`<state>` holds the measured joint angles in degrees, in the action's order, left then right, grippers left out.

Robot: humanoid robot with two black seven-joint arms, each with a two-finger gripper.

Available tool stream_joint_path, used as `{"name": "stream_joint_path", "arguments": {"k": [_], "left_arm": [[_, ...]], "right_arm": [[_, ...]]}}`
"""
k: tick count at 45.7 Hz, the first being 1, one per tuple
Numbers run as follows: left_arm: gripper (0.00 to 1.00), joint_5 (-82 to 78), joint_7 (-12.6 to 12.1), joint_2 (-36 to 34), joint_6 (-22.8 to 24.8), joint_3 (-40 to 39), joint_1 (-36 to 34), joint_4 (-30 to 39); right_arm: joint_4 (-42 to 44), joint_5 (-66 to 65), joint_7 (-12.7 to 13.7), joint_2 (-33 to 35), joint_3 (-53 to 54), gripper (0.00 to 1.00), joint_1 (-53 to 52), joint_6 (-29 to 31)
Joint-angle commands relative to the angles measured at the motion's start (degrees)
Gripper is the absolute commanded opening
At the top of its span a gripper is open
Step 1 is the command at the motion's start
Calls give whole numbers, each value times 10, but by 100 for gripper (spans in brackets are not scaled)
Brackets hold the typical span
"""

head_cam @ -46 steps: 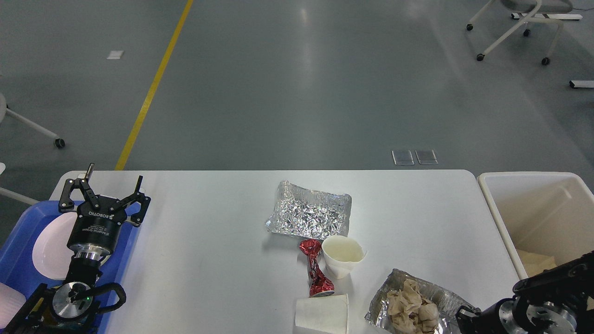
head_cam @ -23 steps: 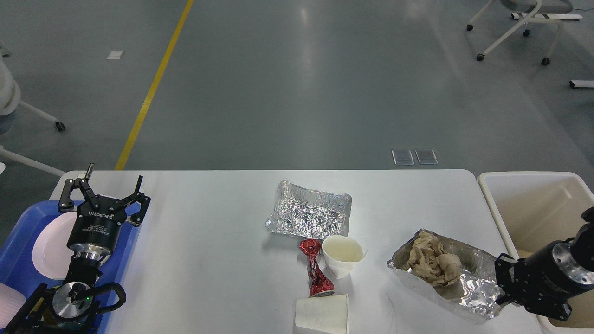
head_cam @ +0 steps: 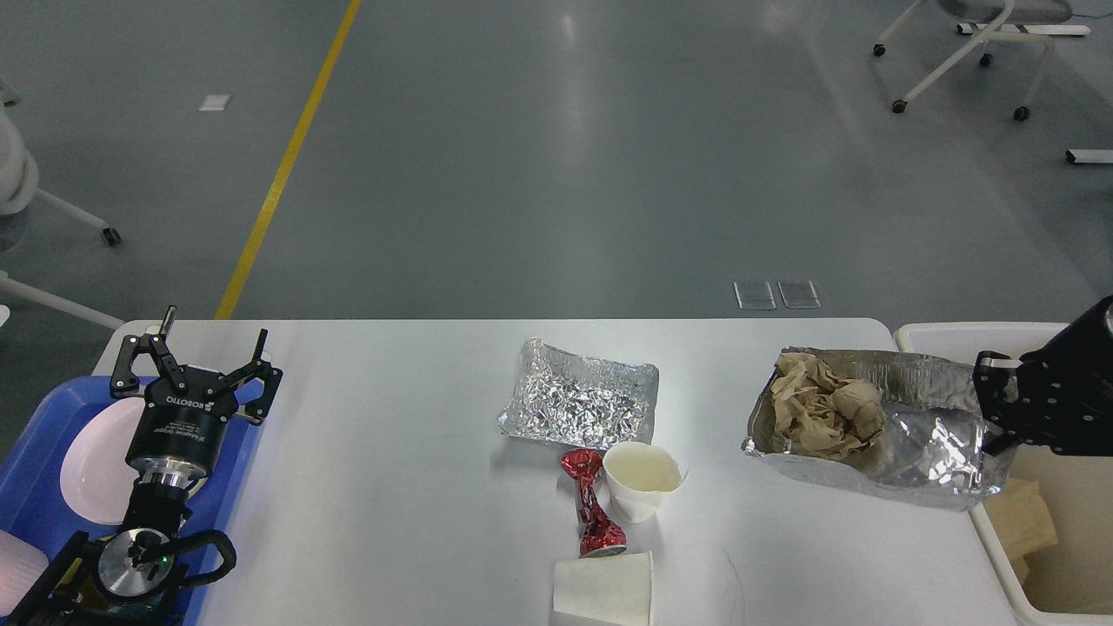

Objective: Tidy desktop
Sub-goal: 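Grasp the foil package edge and lift it toward the bin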

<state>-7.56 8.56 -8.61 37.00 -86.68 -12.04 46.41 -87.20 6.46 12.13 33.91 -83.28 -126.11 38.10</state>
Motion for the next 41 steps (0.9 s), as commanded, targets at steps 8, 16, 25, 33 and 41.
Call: {"name": "stream_joint_path", "arguments": {"k": [8,16,25,33,41], "left_arm": [[96,0,1,0,0,0,0,0],[96,0,0,0,0,-1,0,0],[96,0,1,0,0,0,0,0],[96,0,1,0,0,-1,0,0],[96,0,1,0,0,-1,0,0]], "right_arm": [[-14,28,0,-47,-5,0,-106,38],[-14,49,0,-46,-3,0,-106,36],[-2,50,2,-22,-28,0,-105,30],[69,53,3,60,-43,0,-52,27],[169,54,3,127,-29,0,52,5]]}}
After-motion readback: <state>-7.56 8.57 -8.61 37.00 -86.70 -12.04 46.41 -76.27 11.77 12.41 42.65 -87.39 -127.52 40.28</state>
